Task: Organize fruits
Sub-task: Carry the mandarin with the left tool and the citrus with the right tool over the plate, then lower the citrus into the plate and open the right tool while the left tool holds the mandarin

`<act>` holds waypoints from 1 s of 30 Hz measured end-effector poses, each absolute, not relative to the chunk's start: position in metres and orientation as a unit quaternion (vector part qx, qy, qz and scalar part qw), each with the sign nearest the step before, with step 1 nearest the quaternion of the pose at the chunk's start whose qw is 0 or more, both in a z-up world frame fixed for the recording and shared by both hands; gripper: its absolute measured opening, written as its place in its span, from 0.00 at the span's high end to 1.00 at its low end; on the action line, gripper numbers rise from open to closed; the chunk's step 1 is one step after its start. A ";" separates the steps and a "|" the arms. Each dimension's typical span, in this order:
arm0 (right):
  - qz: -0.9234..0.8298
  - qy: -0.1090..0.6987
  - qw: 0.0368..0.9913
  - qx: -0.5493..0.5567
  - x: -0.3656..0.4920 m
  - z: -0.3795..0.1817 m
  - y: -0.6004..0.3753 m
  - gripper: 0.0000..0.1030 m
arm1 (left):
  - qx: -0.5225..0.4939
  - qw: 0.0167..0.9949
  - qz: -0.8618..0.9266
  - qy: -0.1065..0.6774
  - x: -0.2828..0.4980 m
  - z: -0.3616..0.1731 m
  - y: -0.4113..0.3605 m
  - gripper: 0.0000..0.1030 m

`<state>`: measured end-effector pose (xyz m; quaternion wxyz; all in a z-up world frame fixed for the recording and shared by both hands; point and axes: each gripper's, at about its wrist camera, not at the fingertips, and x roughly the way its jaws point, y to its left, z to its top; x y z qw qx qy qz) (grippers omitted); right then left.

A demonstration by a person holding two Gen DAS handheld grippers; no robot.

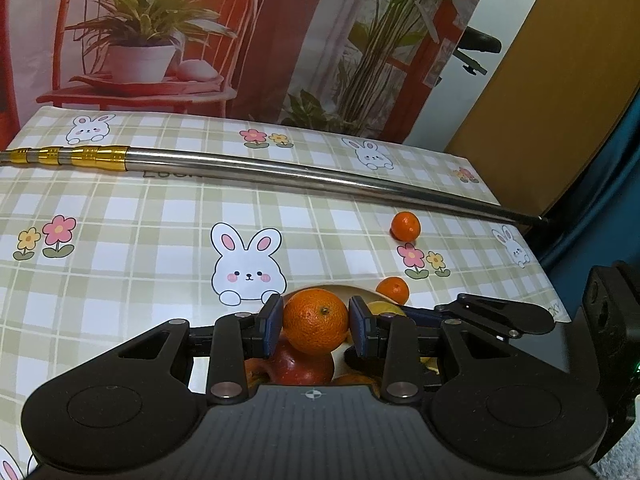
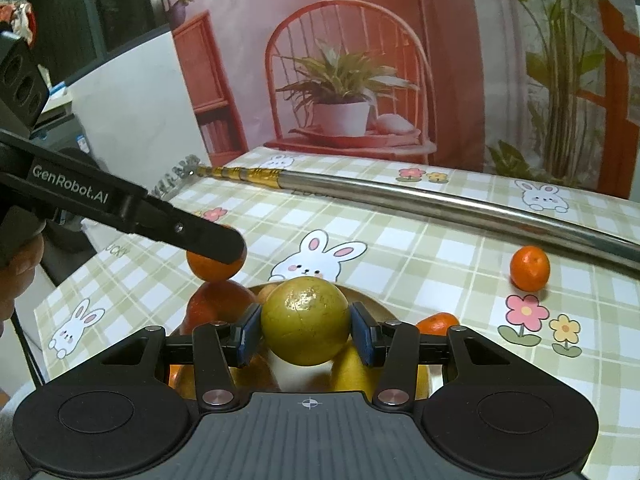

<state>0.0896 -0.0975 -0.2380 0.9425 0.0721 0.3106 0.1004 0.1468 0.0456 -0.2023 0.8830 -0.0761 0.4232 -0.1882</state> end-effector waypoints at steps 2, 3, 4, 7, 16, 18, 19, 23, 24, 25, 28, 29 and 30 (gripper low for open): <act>0.105 0.319 0.940 0.058 0.093 -0.238 -0.094 0.58 | -0.078 0.883 -0.188 0.423 0.146 -0.202 0.046 0.64; 0.106 0.323 0.939 0.052 0.095 -0.238 -0.092 0.58 | -0.079 0.883 -0.188 0.422 0.146 -0.202 0.047 0.64; 0.108 0.327 0.938 0.049 0.097 -0.238 -0.091 0.58 | -0.080 0.883 -0.188 0.422 0.146 -0.202 0.047 0.64; 0.113 0.333 0.935 0.049 0.101 -0.239 -0.090 0.58 | -0.081 0.883 -0.187 0.423 0.146 -0.203 0.048 0.64; 0.117 0.343 0.930 0.056 0.106 -0.238 -0.091 0.57 | -0.084 0.882 -0.186 0.425 0.145 -0.202 0.050 0.64; 0.117 0.343 0.930 0.056 0.106 -0.238 -0.091 0.56 | -0.085 0.882 -0.187 0.424 0.145 -0.202 0.051 0.64; 0.117 0.343 0.930 0.056 0.106 -0.238 -0.091 0.56 | -0.085 0.882 -0.187 0.424 0.145 -0.202 0.051 0.64; 0.116 0.343 0.930 0.058 0.105 -0.239 -0.090 0.55 | -0.086 0.882 -0.187 0.424 0.145 -0.202 0.051 0.64; 0.116 0.343 0.930 0.057 0.105 -0.239 -0.090 0.55 | -0.087 0.882 -0.188 0.424 0.144 -0.203 0.051 0.64; 0.116 0.343 0.930 0.056 0.104 -0.239 -0.089 0.55 | -0.088 0.882 -0.189 0.424 0.144 -0.203 0.052 0.64; 0.114 0.338 0.932 0.060 0.101 -0.237 -0.091 0.57 | -0.090 0.881 -0.192 0.424 0.143 -0.203 0.052 0.64; 0.110 0.335 0.934 0.063 0.099 -0.236 -0.092 0.56 | -0.090 0.880 -0.193 0.424 0.143 -0.203 0.051 0.64; 0.104 0.329 0.936 0.068 0.096 -0.234 -0.094 0.56 | -0.089 0.880 -0.195 0.424 0.143 -0.202 0.051 0.64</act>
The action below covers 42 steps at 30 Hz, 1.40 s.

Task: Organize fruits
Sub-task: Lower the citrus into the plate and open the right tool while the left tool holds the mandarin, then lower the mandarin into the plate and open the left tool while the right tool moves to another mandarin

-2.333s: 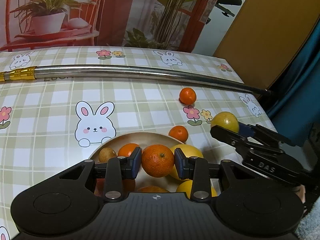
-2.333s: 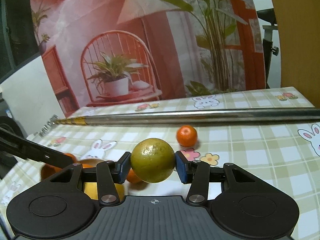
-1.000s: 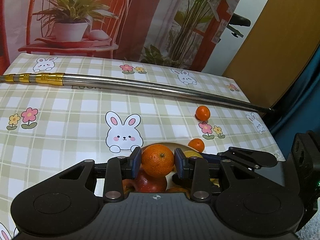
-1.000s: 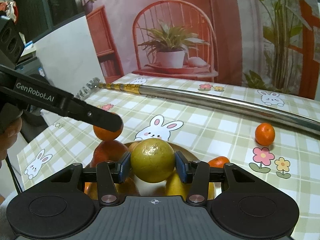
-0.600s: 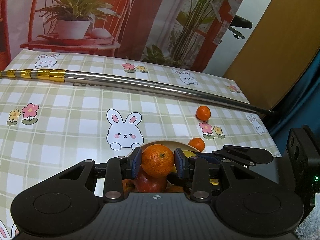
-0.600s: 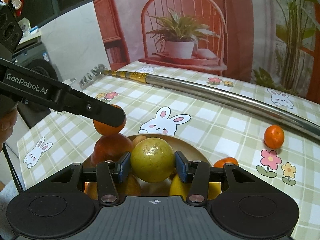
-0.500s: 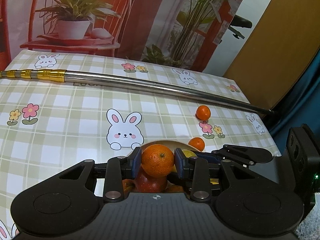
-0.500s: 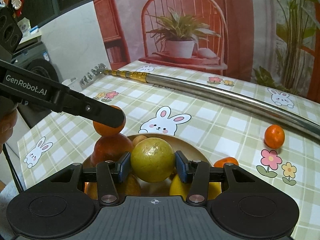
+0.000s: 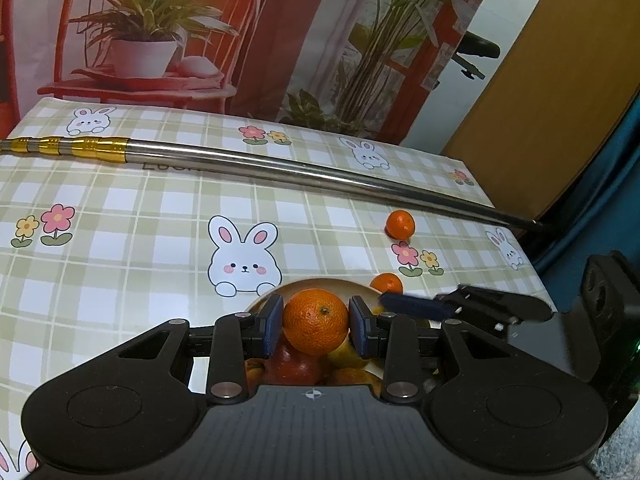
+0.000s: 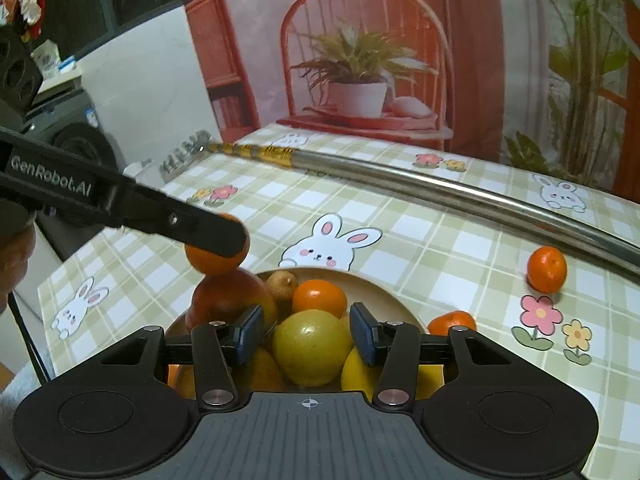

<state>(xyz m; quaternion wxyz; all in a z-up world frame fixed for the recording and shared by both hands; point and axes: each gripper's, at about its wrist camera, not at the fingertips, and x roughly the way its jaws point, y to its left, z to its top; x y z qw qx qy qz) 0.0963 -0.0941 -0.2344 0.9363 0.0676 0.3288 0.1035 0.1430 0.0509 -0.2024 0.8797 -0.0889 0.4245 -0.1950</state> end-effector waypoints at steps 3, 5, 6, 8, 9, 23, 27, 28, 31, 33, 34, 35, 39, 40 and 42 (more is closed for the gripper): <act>0.076 0.304 0.946 0.082 0.085 -0.228 -0.105 0.57 | -0.080 0.879 -0.203 0.423 0.141 -0.200 0.047 0.64; 0.039 0.287 0.954 0.076 0.075 -0.225 -0.114 0.56 | -0.071 0.879 -0.211 0.422 0.139 -0.199 0.043 0.64; 0.020 0.281 0.957 0.072 0.070 -0.224 -0.119 0.56 | -0.067 0.878 -0.215 0.423 0.138 -0.199 0.040 0.64; 0.000 0.275 0.959 0.074 0.064 -0.222 -0.128 0.56 | -0.062 0.876 -0.223 0.424 0.137 -0.200 0.033 0.64; -0.009 0.272 0.959 0.077 0.060 -0.222 -0.134 0.56 | -0.059 0.874 -0.226 0.425 0.136 -0.201 0.030 0.64; -0.050 0.259 0.960 0.097 0.048 -0.226 -0.161 0.56 | -0.025 0.856 -0.259 0.447 0.129 -0.220 -0.007 0.64; -0.048 0.261 0.959 0.097 0.048 -0.227 -0.158 0.56 | -0.025 0.854 -0.261 0.450 0.129 -0.223 -0.011 0.64; -0.047 0.262 0.959 0.098 0.048 -0.227 -0.158 0.56 | -0.023 0.853 -0.261 0.451 0.128 -0.223 -0.012 0.64; -0.047 0.263 0.959 0.100 0.047 -0.228 -0.158 0.56 | -0.022 0.851 -0.261 0.454 0.129 -0.226 -0.014 0.63; -0.047 0.264 0.958 0.100 0.048 -0.229 -0.159 0.56 | -0.025 0.850 -0.261 0.457 0.129 -0.226 -0.014 0.63; -0.048 0.264 0.958 0.100 0.048 -0.229 -0.159 0.56 | -0.026 0.850 -0.260 0.457 0.130 -0.226 -0.015 0.63; -0.048 0.264 0.958 0.101 0.047 -0.229 -0.159 0.56 | -0.027 0.850 -0.260 0.458 0.130 -0.226 -0.015 0.63; -0.047 0.264 0.958 0.101 0.047 -0.229 -0.159 0.56 | -0.029 0.850 -0.257 0.460 0.130 -0.227 -0.015 0.63; -0.047 0.264 0.958 0.102 0.047 -0.229 -0.159 0.56 | -0.030 0.849 -0.257 0.460 0.131 -0.227 -0.014 0.63; -0.047 0.263 0.958 0.103 0.047 -0.229 -0.159 0.56 | -0.036 0.849 -0.255 0.462 0.132 -0.226 -0.012 0.63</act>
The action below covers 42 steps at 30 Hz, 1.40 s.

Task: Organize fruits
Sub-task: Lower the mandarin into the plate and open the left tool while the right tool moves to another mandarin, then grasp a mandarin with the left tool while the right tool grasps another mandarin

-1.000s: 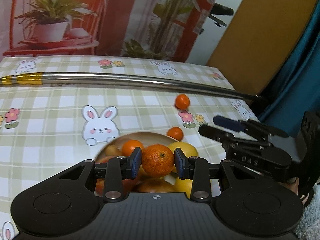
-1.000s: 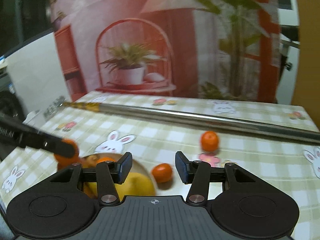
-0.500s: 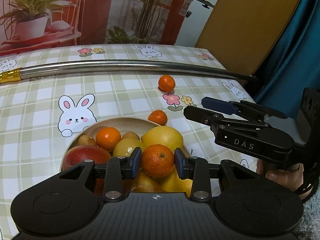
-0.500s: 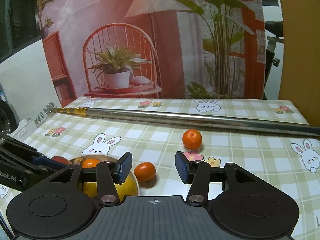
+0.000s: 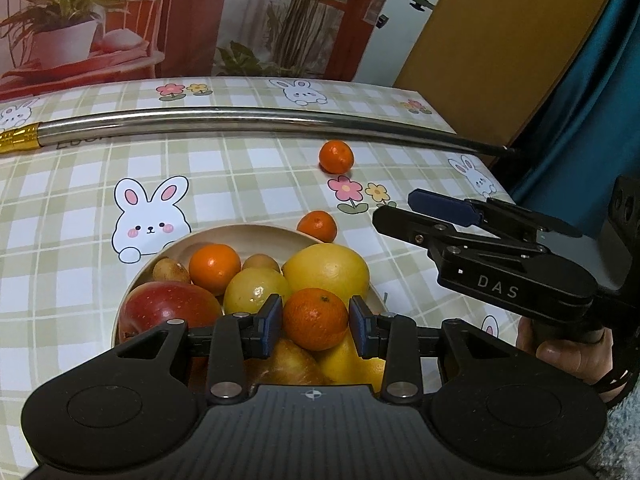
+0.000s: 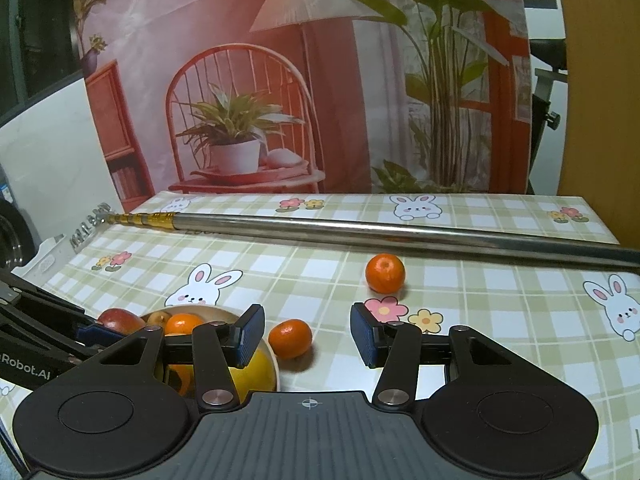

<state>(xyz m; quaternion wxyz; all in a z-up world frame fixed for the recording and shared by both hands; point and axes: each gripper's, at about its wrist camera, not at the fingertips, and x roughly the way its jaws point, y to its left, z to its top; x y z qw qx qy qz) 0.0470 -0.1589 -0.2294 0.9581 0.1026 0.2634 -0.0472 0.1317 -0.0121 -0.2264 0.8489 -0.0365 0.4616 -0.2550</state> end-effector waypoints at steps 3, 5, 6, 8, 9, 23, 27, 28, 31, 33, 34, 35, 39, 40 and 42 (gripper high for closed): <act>-0.048 0.263 0.958 0.102 0.047 -0.229 -0.159 0.56 | -0.053 0.850 -0.255 0.458 0.133 -0.223 -0.007 0.62; -0.049 0.261 0.959 0.104 0.046 -0.228 -0.159 0.56 | -0.061 0.853 -0.254 0.452 0.135 -0.218 -0.003 0.62; -0.050 0.260 0.959 0.104 0.045 -0.228 -0.160 0.56 | -0.066 0.855 -0.253 0.449 0.136 -0.216 -0.001 0.62; -0.051 0.256 0.959 0.106 0.043 -0.226 -0.163 0.56 | -0.078 0.855 -0.252 0.446 0.139 -0.211 0.002 0.62; -0.050 0.255 0.960 0.108 0.044 -0.224 -0.165 0.56 | -0.081 0.857 -0.249 0.444 0.141 -0.209 0.004 0.62; -0.076 0.207 0.969 0.112 0.043 -0.187 -0.209 0.56 | -0.093 0.903 -0.182 0.378 0.161 -0.161 0.041 0.62; -0.081 0.203 0.969 0.115 0.046 -0.183 -0.220 0.56 | -0.086 0.909 -0.168 0.371 0.169 -0.154 0.044 0.62; -0.082 0.204 0.969 0.112 0.047 -0.183 -0.222 0.56 | -0.082 0.909 -0.168 0.372 0.171 -0.155 0.043 0.63; -0.082 0.210 0.968 0.110 0.052 -0.188 -0.226 0.56 | -0.069 0.903 -0.176 0.385 0.181 -0.163 0.030 0.63; -0.083 0.216 0.967 0.109 0.056 -0.193 -0.228 0.56 | -0.055 0.895 -0.188 0.401 0.189 -0.170 0.017 0.63; -0.084 0.219 0.966 0.109 0.058 -0.195 -0.229 0.56 | -0.050 0.888 -0.196 0.412 0.194 -0.175 0.010 0.63; -0.085 0.221 0.965 0.109 0.060 -0.198 -0.231 0.56 | -0.047 0.880 -0.205 0.426 0.198 -0.181 0.003 0.63; -0.092 0.229 0.962 0.115 0.067 -0.206 -0.238 0.56 | -0.021 0.853 -0.233 0.467 0.216 -0.205 -0.033 0.63; -0.092 0.229 0.962 0.118 0.068 -0.207 -0.240 0.56 | -0.011 0.848 -0.240 0.472 0.219 -0.209 -0.040 0.63; -0.095 0.232 0.960 0.126 0.070 -0.211 -0.244 0.56 | 0.005 0.838 -0.254 0.482 0.227 -0.218 -0.056 0.63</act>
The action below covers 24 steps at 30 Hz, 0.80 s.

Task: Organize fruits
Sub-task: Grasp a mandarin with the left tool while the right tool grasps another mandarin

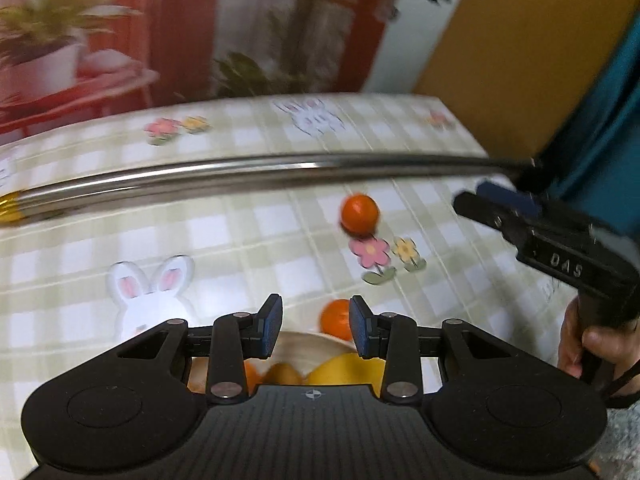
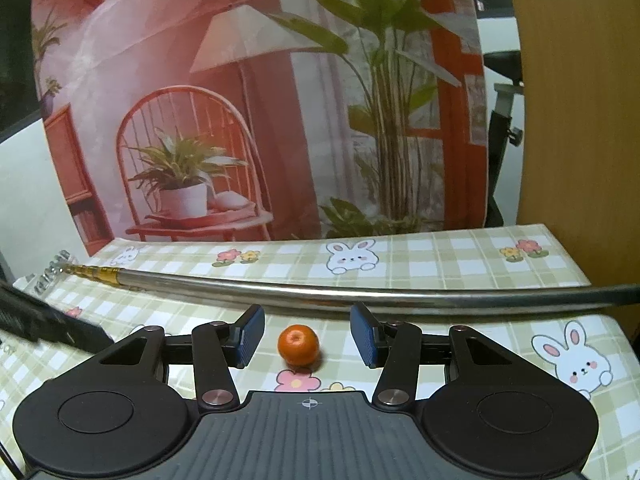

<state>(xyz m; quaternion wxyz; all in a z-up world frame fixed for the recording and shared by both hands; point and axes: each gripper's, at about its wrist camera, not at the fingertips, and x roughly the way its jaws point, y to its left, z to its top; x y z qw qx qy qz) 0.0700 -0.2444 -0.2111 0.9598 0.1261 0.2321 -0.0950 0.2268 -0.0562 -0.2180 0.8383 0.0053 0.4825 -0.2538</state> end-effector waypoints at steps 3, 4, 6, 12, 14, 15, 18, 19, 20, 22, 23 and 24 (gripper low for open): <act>-0.104 0.241 0.956 0.132 0.072 -0.217 -0.251 0.56 | 0.015 0.821 -0.277 0.498 0.235 -0.229 -0.072 0.63; -0.105 0.243 0.955 0.135 0.072 -0.218 -0.254 0.56 | 0.016 0.816 -0.283 0.503 0.235 -0.232 -0.077 0.63; -0.107 0.245 0.953 0.142 0.072 -0.222 -0.259 0.56 | 0.020 0.807 -0.288 0.515 0.239 -0.238 -0.084 0.62; -0.106 0.249 0.951 0.152 0.070 -0.229 -0.267 0.56 | 0.022 0.800 -0.282 0.530 0.243 -0.251 -0.088 0.62; -0.106 0.249 0.950 0.156 0.070 -0.231 -0.269 0.56 | 0.020 0.796 -0.281 0.535 0.245 -0.254 -0.089 0.62; -0.106 0.249 0.950 0.158 0.070 -0.232 -0.269 0.56 | 0.021 0.795 -0.280 0.538 0.249 -0.257 -0.093 0.62; -0.106 0.249 0.948 0.164 0.070 -0.235 -0.271 0.56 | 0.036 0.795 -0.274 0.541 0.251 -0.258 -0.096 0.62; -0.106 0.250 0.948 0.165 0.070 -0.235 -0.271 0.56 | 0.041 0.795 -0.270 0.542 0.252 -0.260 -0.097 0.62; -0.106 0.250 0.948 0.166 0.070 -0.236 -0.271 0.56 | 0.047 0.794 -0.267 0.544 0.252 -0.262 -0.098 0.62; -0.106 0.251 0.948 0.168 0.070 -0.237 -0.272 0.56 | 0.056 0.793 -0.264 0.546 0.252 -0.266 -0.100 0.62; -0.106 0.251 0.947 0.169 0.070 -0.238 -0.272 0.56 | 0.059 0.793 -0.264 0.546 0.252 -0.267 -0.101 0.63; -0.105 0.252 0.947 0.171 0.070 -0.239 -0.272 0.56 | 0.061 0.794 -0.265 0.544 0.251 -0.267 -0.101 0.66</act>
